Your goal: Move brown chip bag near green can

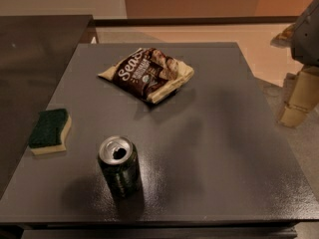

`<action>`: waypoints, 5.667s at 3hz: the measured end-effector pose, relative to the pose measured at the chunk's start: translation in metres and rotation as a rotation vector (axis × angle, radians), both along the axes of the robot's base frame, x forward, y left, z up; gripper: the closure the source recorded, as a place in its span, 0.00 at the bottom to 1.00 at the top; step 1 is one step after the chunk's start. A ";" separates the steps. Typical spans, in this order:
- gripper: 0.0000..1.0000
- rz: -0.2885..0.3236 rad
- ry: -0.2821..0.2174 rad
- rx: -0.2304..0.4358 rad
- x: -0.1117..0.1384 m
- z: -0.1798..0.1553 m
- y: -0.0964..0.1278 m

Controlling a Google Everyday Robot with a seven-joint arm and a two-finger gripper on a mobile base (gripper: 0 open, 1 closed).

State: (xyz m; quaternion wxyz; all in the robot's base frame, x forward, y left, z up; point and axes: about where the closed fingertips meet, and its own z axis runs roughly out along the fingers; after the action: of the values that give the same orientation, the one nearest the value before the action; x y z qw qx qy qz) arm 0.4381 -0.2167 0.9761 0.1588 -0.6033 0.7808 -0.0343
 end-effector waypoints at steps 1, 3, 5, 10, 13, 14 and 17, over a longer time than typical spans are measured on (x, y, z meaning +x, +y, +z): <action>0.00 0.000 -0.001 0.000 0.000 0.000 0.000; 0.00 0.061 -0.041 0.107 0.033 -0.002 0.052; 0.00 0.103 -0.059 0.207 0.085 -0.017 0.108; 0.00 0.107 0.068 0.200 0.194 -0.091 0.190; 0.94 0.083 0.124 0.144 0.206 -0.095 0.179; 1.00 0.146 0.095 0.135 0.196 -0.075 0.170; 1.00 0.312 0.116 0.133 0.099 -0.051 0.142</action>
Offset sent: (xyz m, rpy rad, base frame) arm 0.0257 0.0561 -0.0071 0.0990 -0.0278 0.0796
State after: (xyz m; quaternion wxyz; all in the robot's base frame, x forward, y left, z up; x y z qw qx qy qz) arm 0.5375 -0.0745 0.9254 0.1564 -0.7064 0.6860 0.0773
